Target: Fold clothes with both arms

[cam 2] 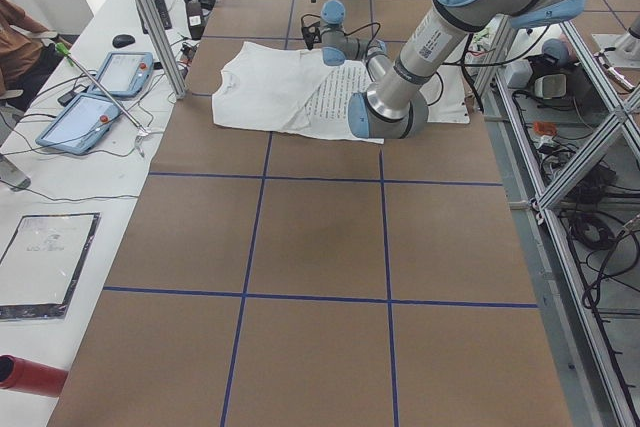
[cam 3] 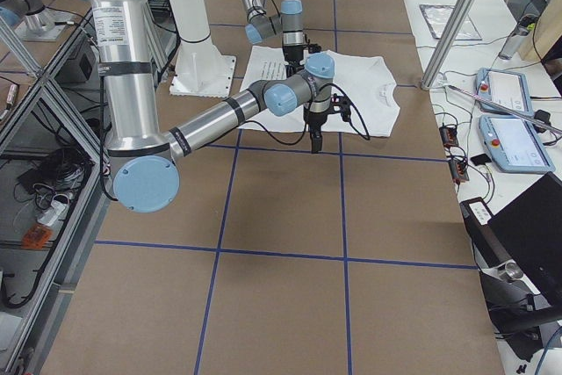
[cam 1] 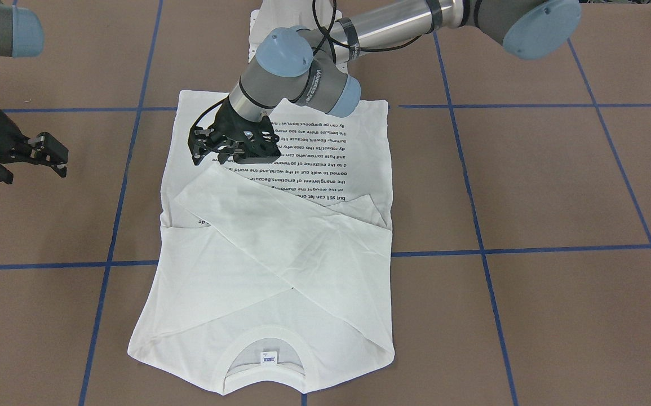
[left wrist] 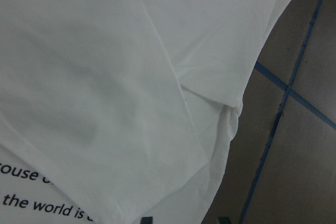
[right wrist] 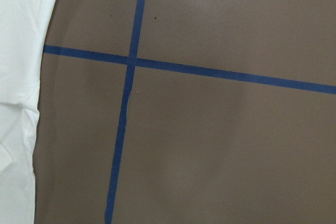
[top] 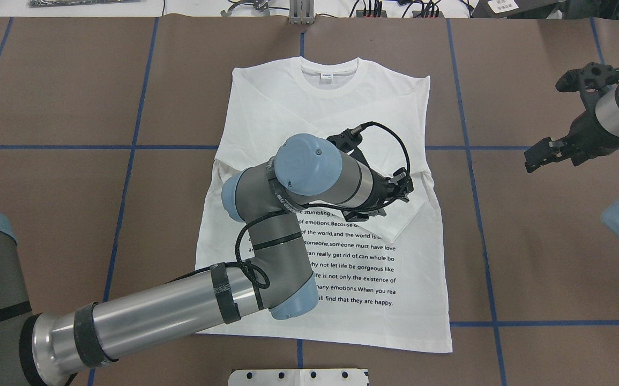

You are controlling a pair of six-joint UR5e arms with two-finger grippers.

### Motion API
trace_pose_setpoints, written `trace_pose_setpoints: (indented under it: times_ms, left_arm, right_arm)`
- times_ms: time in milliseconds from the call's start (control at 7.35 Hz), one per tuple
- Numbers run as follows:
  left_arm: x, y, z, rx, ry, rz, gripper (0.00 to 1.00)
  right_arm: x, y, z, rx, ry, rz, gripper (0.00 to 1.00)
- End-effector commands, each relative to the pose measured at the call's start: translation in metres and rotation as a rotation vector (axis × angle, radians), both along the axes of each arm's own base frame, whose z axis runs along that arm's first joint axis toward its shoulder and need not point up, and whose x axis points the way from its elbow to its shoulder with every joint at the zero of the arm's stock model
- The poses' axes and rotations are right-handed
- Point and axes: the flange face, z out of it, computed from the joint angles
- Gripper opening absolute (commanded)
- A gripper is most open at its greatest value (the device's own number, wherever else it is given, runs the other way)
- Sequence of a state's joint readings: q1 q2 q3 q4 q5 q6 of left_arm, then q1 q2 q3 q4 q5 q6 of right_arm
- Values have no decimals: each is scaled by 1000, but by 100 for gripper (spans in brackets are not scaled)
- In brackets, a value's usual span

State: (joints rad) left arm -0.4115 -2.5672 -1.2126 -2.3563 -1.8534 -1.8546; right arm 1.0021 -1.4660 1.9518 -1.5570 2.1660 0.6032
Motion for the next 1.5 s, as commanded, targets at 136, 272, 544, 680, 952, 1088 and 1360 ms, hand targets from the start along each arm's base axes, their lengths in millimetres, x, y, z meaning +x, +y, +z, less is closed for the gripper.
trace_pose_setpoints:
  times_ms: [136,272,544,680,952,1088,1360]
  left_arm:
    - [-58,-1,55,48,-4,-27,98]
    - [-98,5,76,79,-62,-33,99]
    - [-169,28,102,168,-138,-26,99]
    - [-191,37,112,200,-191,-10,99]
    - [-226,46,130,267,-291,21,99]
    - [-243,55,148,290,-311,39,99]
    - [-257,62,179,292,-357,57,99]
  right_arm:
    - [-37,15,-15,12,-84,27,100]
    - [-63,31,-19,16,-115,13,100]
    - [-111,65,-30,31,-106,18,100]
    - [-131,82,-35,1,-105,39,100]
    - [-147,103,-31,-38,-94,33,100]
    - [-156,113,-30,-30,-87,18,100]
    - [-179,144,-42,-93,-100,35,100]
